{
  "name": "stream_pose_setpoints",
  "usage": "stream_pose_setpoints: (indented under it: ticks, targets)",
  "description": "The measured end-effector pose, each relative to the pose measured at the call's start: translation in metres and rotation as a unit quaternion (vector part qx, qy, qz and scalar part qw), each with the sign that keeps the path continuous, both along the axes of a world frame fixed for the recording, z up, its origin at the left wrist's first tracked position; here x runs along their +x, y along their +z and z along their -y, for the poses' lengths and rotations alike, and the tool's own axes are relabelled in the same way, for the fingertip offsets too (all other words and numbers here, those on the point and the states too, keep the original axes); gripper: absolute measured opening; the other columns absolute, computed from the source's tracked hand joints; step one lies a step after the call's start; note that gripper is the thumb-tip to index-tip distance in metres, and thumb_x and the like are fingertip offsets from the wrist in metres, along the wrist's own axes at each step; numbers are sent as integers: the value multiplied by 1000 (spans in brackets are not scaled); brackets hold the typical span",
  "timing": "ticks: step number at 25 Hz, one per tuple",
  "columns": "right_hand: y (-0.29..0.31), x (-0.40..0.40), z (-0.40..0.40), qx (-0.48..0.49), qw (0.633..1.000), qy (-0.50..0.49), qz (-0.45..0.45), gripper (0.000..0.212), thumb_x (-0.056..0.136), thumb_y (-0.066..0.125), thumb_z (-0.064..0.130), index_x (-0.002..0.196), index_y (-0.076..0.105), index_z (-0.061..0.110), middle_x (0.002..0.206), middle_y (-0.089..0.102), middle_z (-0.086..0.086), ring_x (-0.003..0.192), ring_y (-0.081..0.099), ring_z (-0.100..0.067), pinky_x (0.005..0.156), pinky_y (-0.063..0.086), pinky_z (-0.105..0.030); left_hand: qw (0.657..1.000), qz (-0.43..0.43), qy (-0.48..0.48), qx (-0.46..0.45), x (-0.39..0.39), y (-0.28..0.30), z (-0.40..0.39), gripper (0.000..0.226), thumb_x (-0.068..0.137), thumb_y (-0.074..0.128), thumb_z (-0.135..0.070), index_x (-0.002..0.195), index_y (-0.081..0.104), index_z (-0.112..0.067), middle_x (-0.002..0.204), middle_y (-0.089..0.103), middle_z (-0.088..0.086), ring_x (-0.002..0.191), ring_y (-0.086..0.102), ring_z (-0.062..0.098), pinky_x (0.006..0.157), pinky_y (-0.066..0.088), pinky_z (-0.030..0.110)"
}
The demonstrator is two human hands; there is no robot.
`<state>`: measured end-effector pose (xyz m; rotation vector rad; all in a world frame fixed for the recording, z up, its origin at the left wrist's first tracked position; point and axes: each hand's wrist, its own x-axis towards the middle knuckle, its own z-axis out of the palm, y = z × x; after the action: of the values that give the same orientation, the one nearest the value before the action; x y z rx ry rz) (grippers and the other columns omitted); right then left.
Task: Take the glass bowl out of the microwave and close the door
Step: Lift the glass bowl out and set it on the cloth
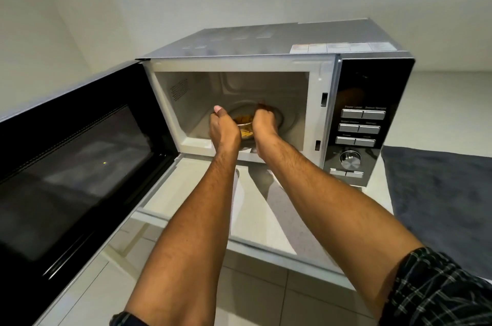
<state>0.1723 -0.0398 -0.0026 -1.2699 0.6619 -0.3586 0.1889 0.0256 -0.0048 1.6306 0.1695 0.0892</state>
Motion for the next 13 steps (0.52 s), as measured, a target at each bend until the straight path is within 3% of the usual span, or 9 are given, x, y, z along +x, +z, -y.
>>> stream_pose_setpoints:
  ticks: [5, 7, 13]
  targets:
    - [1, -51, -21, -74, 997, 29, 7, 56, 107, 26, 45, 151, 37, 13, 153, 47, -11, 135, 50, -33, 114, 39, -48, 998, 15, 59, 30, -58, 4, -21, 58, 104, 18, -47, 134, 56, -14, 136, 58, 12, 125, 51, 32, 98, 37, 38]
    - [-5, -73, -26, -76, 996, 45, 1, 57, 107, 24, 48, 151, 37, 15, 152, 49, -13, 134, 51, -34, 114, 40, -49, 997, 15, 59, 43, -77, 2, -28, 60, 104, 17, -47, 134, 56, -13, 136, 58, 12, 126, 51, 32, 101, 37, 39]
    - [-20, -140, -26, -98, 994, 40, -21, 58, 106, 22, 50, 145, 46, 14, 144, 57, -12, 128, 55, -33, 111, 42, -50, 997, 19, 62, 40, -145, -14, -27, 59, 103, 17, -50, 129, 58, -15, 126, 65, 10, 110, 59, 26, 83, 34, 29]
